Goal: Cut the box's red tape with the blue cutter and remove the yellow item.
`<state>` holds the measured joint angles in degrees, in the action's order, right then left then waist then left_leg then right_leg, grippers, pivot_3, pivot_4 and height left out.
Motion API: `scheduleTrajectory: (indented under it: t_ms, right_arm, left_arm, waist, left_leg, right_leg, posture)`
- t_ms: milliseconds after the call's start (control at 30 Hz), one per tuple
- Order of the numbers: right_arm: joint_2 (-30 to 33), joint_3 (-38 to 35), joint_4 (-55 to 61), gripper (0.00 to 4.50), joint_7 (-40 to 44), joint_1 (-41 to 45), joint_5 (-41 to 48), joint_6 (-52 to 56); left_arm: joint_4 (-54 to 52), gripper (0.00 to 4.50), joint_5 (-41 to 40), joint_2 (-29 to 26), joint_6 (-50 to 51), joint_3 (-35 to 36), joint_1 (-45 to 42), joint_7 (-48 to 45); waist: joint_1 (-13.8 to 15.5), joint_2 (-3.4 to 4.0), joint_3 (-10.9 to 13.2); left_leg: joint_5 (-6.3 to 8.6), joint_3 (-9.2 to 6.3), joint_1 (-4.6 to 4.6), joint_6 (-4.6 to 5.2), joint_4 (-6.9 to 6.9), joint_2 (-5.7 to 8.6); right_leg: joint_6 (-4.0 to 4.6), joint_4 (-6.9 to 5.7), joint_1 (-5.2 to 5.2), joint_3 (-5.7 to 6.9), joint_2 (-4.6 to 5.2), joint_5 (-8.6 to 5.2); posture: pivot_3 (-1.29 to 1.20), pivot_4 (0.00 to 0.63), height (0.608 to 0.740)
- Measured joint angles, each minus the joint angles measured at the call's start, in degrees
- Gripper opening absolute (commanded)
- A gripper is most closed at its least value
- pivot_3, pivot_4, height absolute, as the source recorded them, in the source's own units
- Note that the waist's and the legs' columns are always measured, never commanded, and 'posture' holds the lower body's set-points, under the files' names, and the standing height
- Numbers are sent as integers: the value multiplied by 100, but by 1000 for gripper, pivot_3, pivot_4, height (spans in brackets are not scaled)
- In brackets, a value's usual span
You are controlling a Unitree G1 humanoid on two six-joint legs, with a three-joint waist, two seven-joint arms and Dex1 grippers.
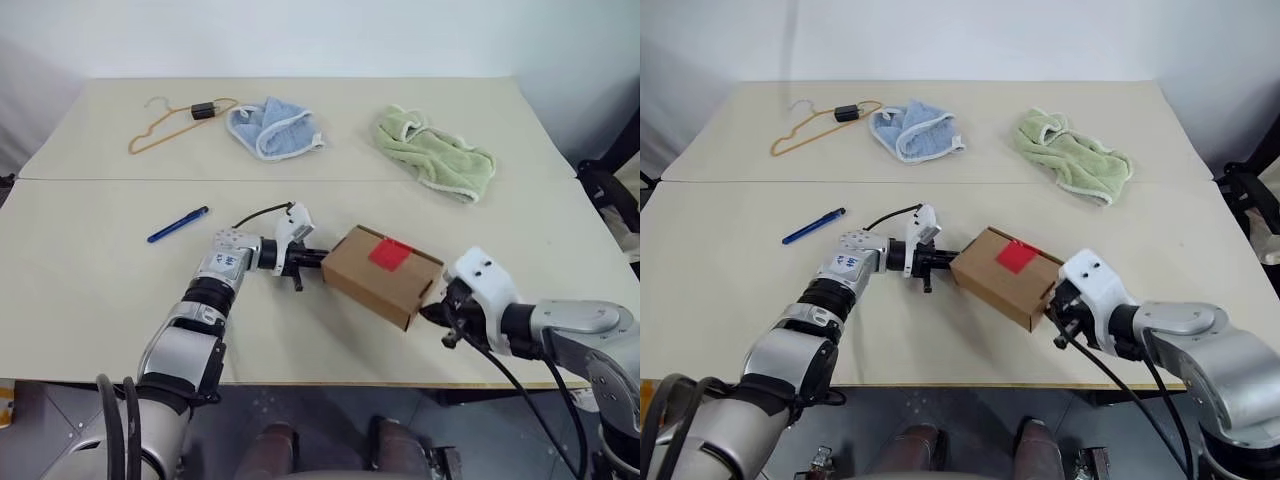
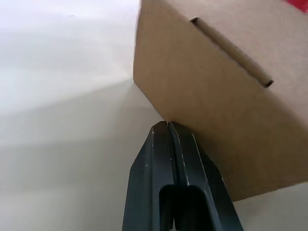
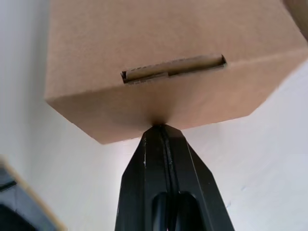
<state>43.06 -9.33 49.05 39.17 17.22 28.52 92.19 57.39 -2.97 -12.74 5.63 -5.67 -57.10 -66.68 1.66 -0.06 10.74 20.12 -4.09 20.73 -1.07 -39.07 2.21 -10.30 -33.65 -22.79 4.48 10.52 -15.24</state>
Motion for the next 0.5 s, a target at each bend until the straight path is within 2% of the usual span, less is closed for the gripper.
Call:
scheduleTrajectory:
  t_ms: [167, 267, 333, 400, 500]
  right_arm:
    - [633, -19, -6, 0, -141, -318, -1, -157]
    - [1304, -11, -191, 0, -272, -843, -208, -520]
    - [1506, -8, -230, 0, -297, -1060, -278, -679]
    - [1521, -27, -224, 0, -302, -1164, -264, -778]
    - [1011, -170, -191, 0, -305, -1043, -97, -817]
  left_arm:
    - [205, 25, 12, 51, -123, 4, -88, -63]
    - [363, 25, 29, 60, -212, 4, -164, -76]
    - [436, 25, 60, 50, -250, 3, -210, -82]
    - [544, 25, 81, 50, -276, 8, -284, -59]
    - [661, 25, 81, 98, -323, 15, -394, -37]
  waist:
    - [-4, -1, 1]
    - [4, -6, 2]
    - [-7, -7, 3]
    - [-11, -13, 6]
    - [-25, -17, 9]
  left_leg:
    - [0, 1, 1, 1, -1, 0]
    - [1, 2, 2, 3, -2, 1]
    - [0, 4, 2, 3, -2, 0]
    - [-1, 4, 2, 3, -4, -2]
    - [-2, 4, 2, 3, -5, -1]
  right_leg:
    - [0, -1, 0, 0, 1, 0]
    - [-2, 1, 0, 0, 1, 1]
    - [-3, 1, 0, 0, 1, 2]
    - [-3, 0, 0, 0, 0, 2]
    - [-4, 0, 0, -1, 1, 4]
  posture:
    - [0, 150, 740]
    - [0, 150, 740]
    - [0, 150, 740]
    - [0, 150, 740]
    - [0, 150, 740]
